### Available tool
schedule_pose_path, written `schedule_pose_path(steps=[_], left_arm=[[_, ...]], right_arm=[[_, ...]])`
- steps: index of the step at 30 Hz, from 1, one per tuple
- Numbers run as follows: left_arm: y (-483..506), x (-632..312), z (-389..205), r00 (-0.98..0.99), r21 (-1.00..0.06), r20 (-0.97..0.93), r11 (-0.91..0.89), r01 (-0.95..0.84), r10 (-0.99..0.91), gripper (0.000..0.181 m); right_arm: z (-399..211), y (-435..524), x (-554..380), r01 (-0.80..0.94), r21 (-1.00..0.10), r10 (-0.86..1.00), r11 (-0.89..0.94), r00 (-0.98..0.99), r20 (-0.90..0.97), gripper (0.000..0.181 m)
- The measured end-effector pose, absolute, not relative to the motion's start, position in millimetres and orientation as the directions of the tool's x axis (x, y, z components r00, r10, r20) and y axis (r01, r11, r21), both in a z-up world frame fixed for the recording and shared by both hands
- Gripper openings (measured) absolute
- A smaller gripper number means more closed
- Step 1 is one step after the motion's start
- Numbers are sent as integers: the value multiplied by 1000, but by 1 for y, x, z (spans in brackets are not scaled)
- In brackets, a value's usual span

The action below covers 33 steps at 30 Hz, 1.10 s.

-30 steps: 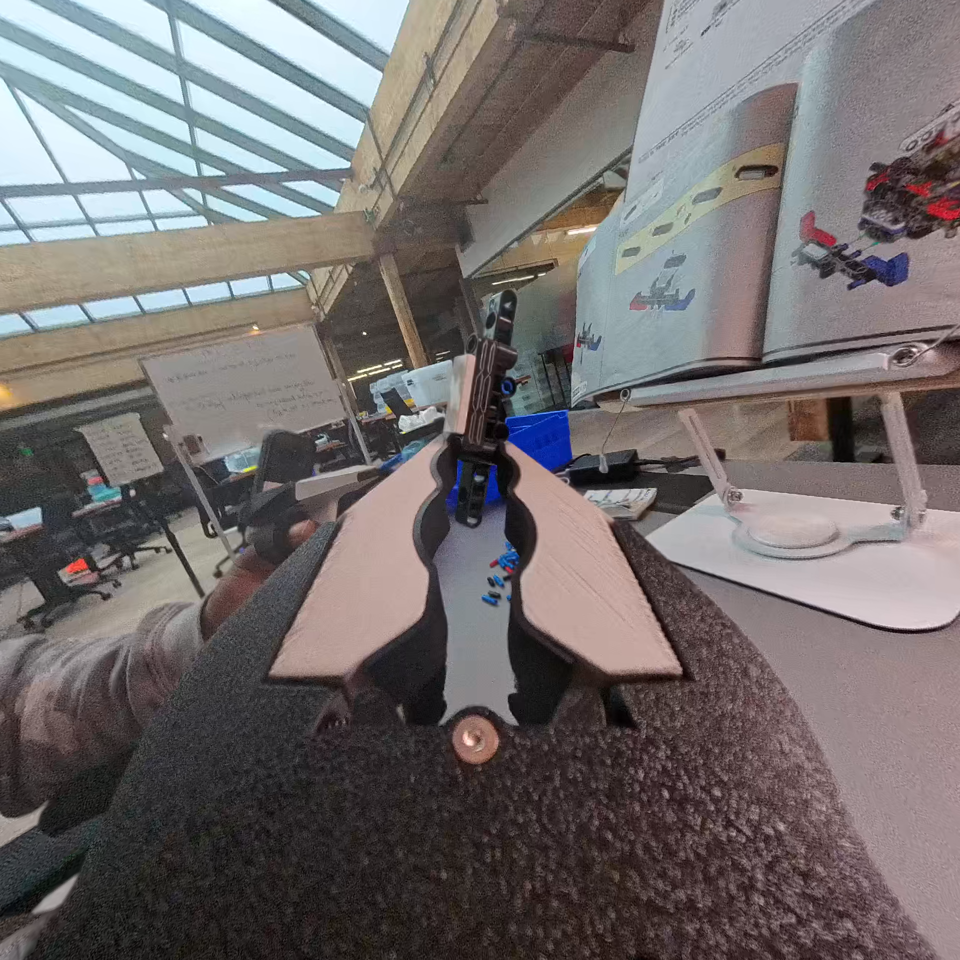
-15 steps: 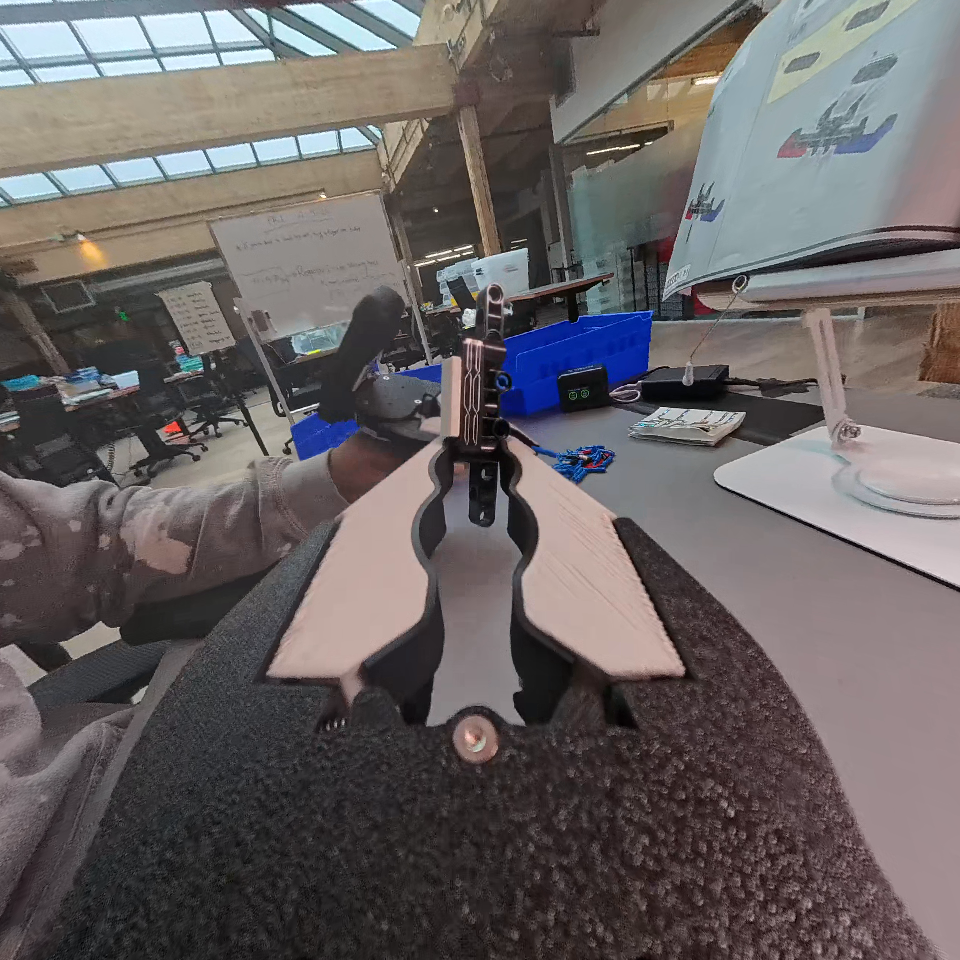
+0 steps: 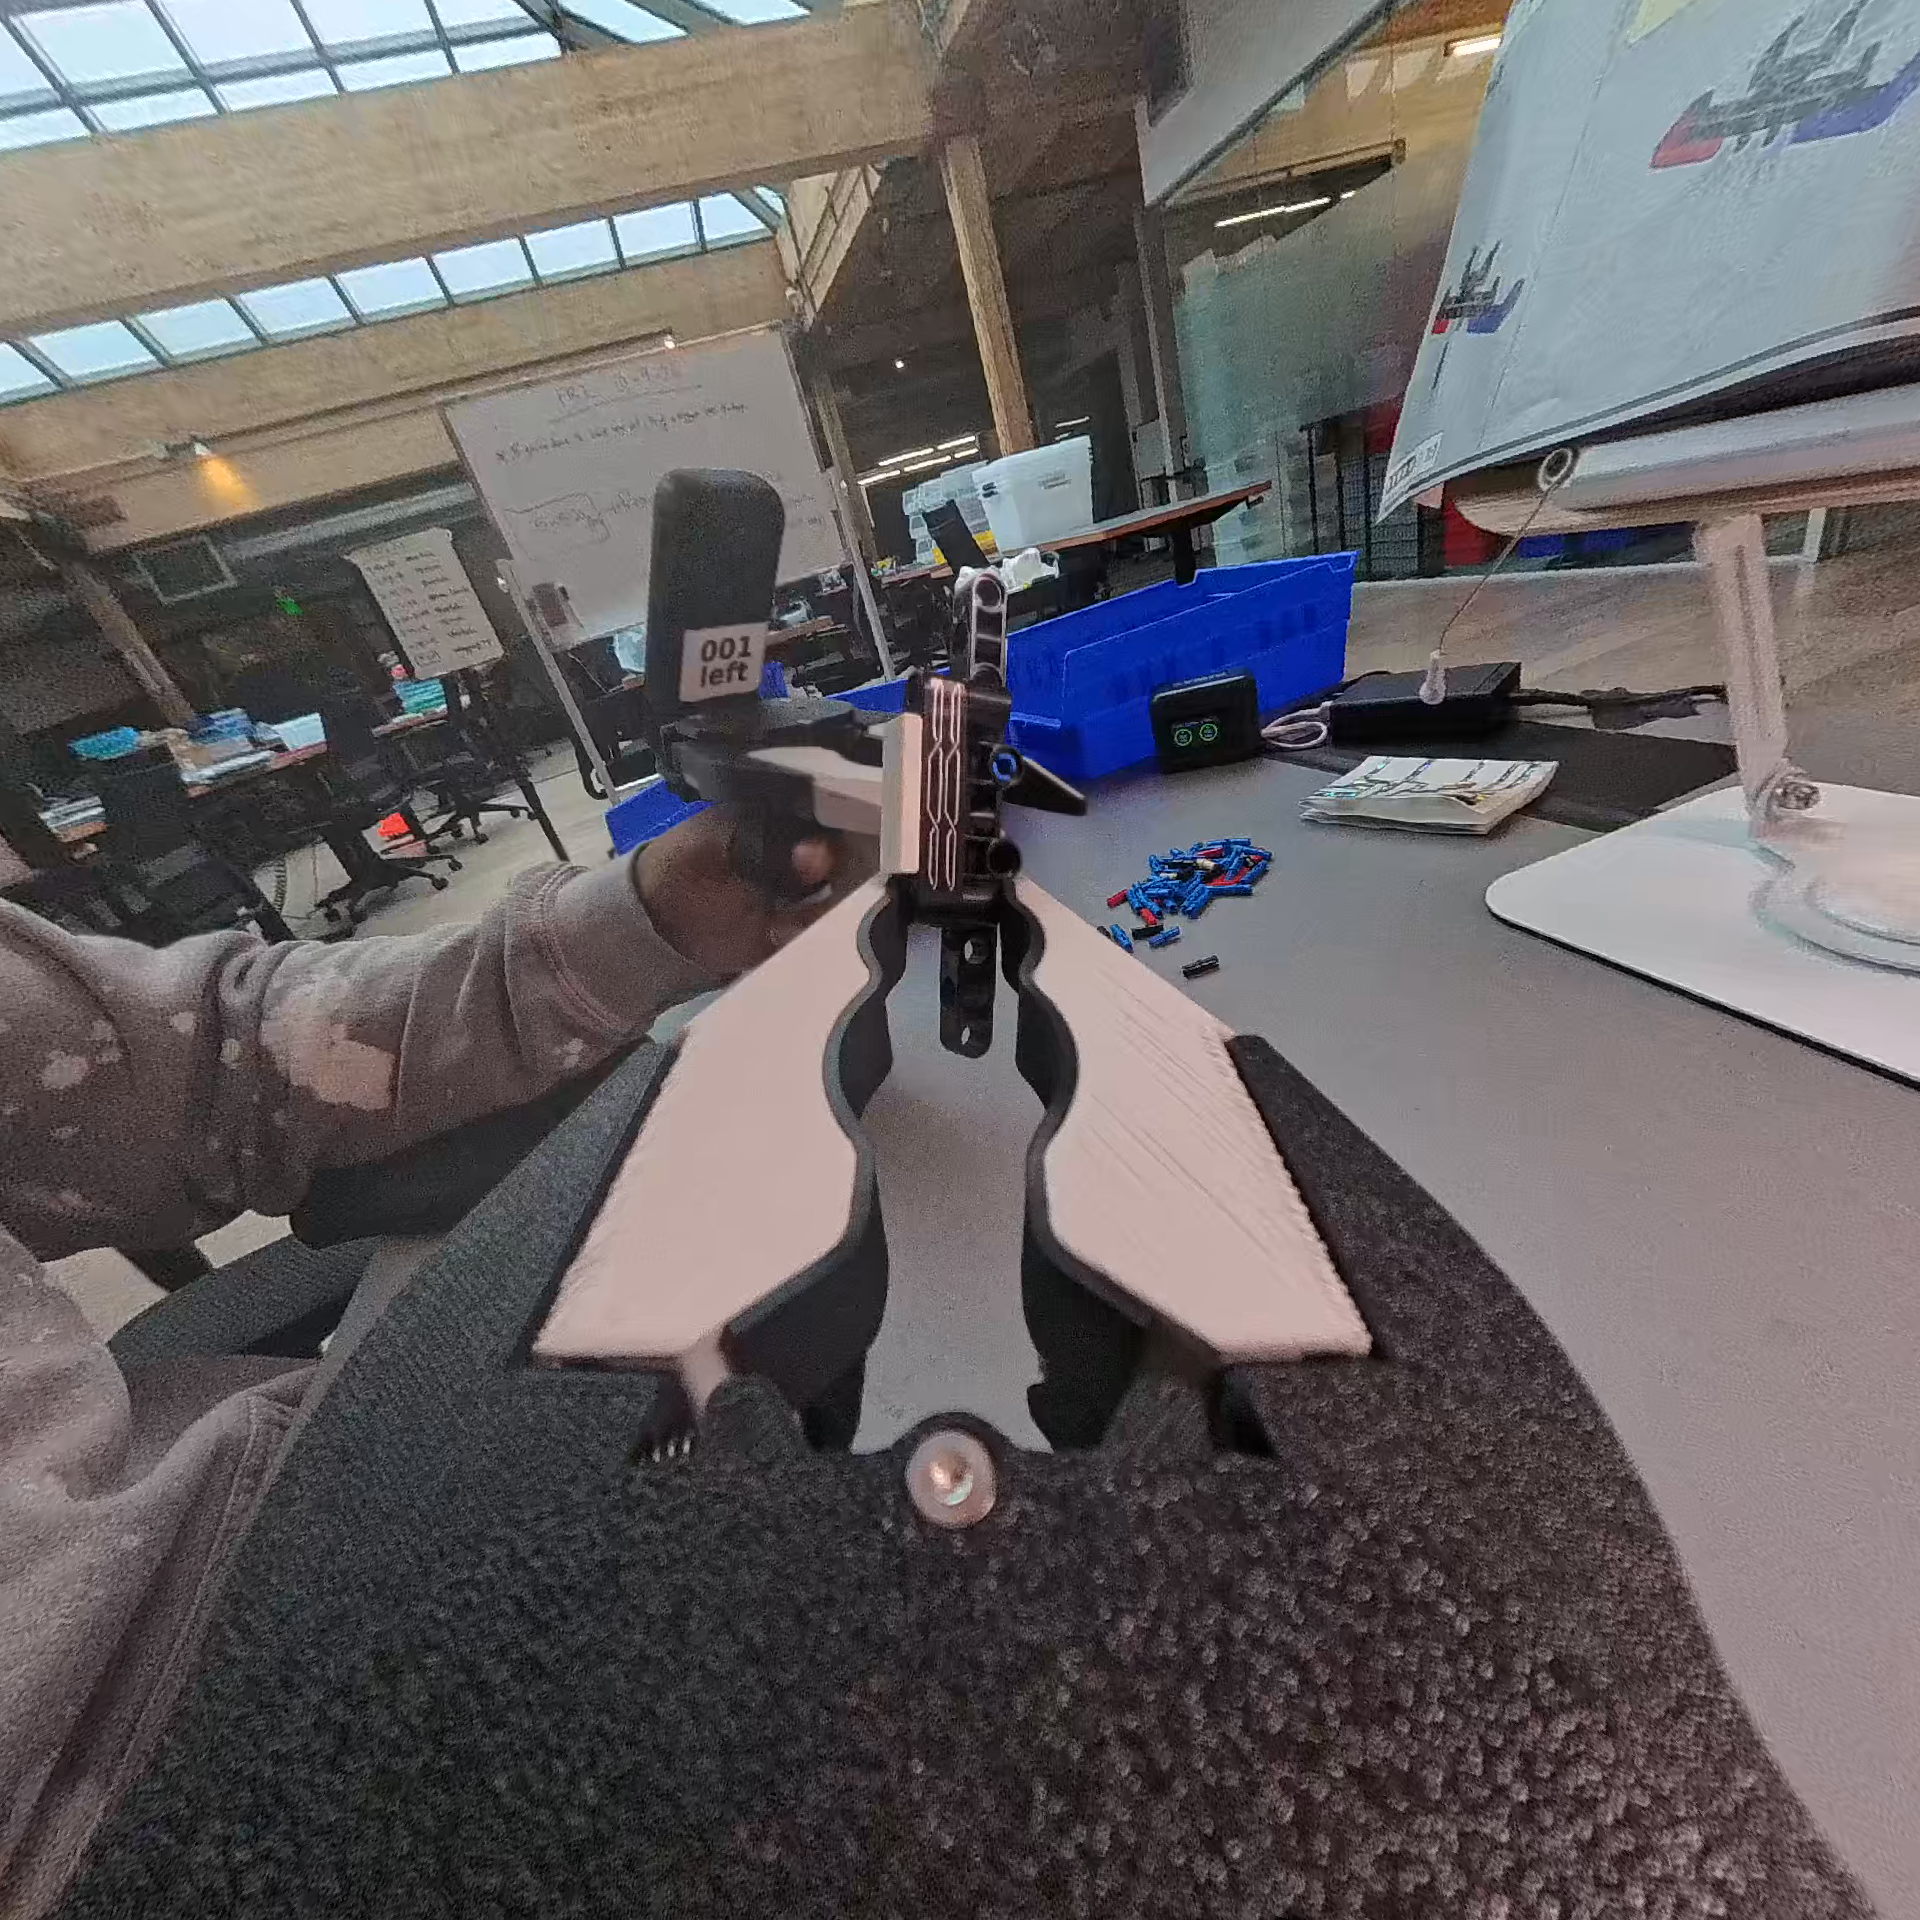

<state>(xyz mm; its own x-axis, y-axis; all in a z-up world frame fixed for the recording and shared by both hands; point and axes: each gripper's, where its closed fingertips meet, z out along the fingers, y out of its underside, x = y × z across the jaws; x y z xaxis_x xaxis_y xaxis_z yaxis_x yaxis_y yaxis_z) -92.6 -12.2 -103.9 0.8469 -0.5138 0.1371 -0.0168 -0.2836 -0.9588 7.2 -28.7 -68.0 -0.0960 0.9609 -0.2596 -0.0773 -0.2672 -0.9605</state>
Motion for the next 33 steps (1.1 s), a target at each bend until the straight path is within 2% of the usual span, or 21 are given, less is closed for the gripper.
schedule_pose_path(steps=[1, 3, 8, 13, 20, 22, 25, 27, 30, 33], left_arm=[[-25, -64, -83, 747, -963, 230, -255, 84, -623, 33], [-41, -30, -59, 596, -938, 348, -264, 226, -724, 30], [-46, -3, -66, 545, -928, 372, -306, 212, -751, 13], [-44, -6, -69, 499, -886, 462, -357, 297, -733, 3], [-45, -6, -75, 541, -914, 405, -337, 224, -737, 3], [-47, -6, -75, 553, -927, 373, -319, 197, -745, 2], [-52, -3, -78, 545, -934, 353, -320, 158, -761, 2], [-54, 1, -81, 546, -940, 332, -316, 127, -769, 2], [-57, 7, -84, 532, -940, 329, -325, 104, -780, 3], [-58, 7, -87, 544, -940, 322, -329, 86, -775, 3]], right_arm=[[-69, -29, 6, -73, -962, 962, -264, -95, -257, 17], [-73, -32, 3, -64, -965, 964, -254, -98, -248, 17], [-78, -44, -3, -38, -977, 973, -208, -109, -203, 17], [-84, -48, -6, -10, -988, 983, -157, -103, -155, 17], [-92, -49, -5, 33, -994, 989, -103, -103, -106, 17], [-86, -55, -3, 22, -991, 979, -130, -155, -132, 36], [-81, -60, -1, 17, -988, 968, -154, -200, -154, 47], [-83, -63, -1, 37, -987, 964, -154, -214, -159, 46], [-86, -63, -1, 36, -991, 970, -130, -201, -134, 26], [-88, -62, 0, 56, -988, 965, -144, -213, -153, 25]])
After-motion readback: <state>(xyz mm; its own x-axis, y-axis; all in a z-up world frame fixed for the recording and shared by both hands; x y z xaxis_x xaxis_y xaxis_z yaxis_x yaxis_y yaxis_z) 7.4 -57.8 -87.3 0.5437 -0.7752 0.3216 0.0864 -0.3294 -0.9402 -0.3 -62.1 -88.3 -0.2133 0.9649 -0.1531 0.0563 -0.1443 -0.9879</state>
